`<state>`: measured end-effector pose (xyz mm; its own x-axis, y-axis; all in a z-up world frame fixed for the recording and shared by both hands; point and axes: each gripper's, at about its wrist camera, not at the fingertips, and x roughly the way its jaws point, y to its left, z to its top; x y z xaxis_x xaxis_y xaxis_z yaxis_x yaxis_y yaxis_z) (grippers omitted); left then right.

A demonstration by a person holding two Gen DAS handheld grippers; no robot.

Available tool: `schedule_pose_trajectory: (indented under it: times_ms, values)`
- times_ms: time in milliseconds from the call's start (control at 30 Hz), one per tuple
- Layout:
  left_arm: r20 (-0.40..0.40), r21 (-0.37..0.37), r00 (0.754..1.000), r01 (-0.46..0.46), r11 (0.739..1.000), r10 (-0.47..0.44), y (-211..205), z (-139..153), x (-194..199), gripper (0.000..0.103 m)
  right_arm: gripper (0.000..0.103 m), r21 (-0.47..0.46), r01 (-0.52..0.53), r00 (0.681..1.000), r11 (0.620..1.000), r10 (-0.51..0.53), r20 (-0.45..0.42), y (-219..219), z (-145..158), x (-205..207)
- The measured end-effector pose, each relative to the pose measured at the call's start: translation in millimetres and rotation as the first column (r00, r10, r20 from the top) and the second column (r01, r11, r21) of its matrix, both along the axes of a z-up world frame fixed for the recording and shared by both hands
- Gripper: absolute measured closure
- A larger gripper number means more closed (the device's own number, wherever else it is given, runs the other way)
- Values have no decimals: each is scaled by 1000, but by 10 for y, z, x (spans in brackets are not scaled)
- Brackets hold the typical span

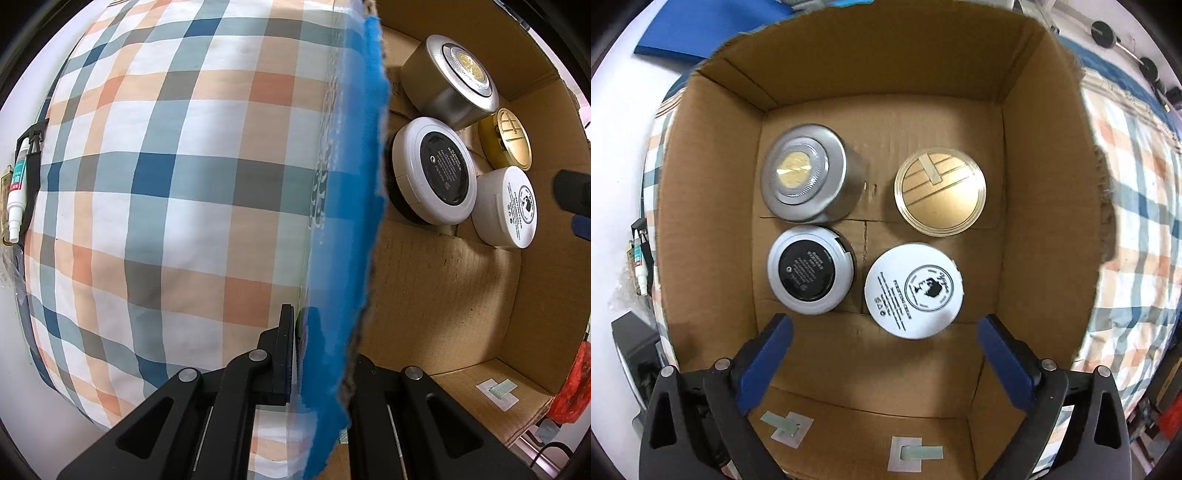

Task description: Organize rigid objects

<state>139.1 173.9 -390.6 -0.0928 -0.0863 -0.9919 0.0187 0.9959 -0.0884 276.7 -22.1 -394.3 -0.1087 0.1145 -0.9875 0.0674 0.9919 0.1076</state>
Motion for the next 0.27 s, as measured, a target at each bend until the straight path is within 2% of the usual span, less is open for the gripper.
schedule_pose_trajectory:
  times_ms: [267]
  values:
    - [3,1,1000,2,1000,-2,2,7,-15,98,0,26,-8,999,1000,7,51,-3,279,-84]
